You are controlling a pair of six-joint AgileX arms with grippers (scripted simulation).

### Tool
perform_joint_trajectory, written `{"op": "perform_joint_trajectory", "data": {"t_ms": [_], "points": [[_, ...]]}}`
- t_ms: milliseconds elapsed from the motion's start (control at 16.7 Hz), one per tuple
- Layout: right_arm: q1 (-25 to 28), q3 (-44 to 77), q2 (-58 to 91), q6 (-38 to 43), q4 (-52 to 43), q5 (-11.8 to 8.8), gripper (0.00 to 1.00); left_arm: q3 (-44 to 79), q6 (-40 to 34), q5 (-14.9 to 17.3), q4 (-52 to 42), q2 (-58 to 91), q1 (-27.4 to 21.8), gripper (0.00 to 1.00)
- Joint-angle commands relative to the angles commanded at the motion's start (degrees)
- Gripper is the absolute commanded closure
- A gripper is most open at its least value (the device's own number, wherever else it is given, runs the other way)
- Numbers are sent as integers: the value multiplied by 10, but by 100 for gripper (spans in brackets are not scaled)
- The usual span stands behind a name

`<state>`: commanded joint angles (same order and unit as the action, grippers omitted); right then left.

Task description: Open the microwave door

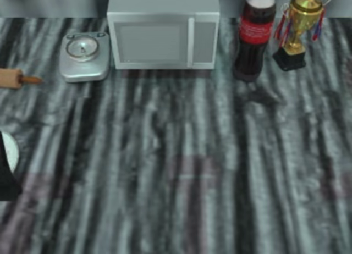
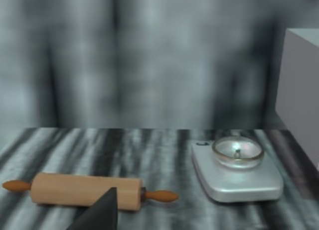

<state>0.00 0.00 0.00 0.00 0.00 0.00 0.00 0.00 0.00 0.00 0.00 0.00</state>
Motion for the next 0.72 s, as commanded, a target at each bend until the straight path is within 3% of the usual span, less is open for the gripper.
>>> {"op": "perform_joint_trajectory", "data": {"t_ms": [360, 720], "points": [[0, 0, 0, 0, 0, 0, 0, 57, -17, -15, -28, 59, -25, 0], [0, 0, 0, 0, 0, 0, 0, 298, -89, -69, -120, 326, -114, 0]]}}
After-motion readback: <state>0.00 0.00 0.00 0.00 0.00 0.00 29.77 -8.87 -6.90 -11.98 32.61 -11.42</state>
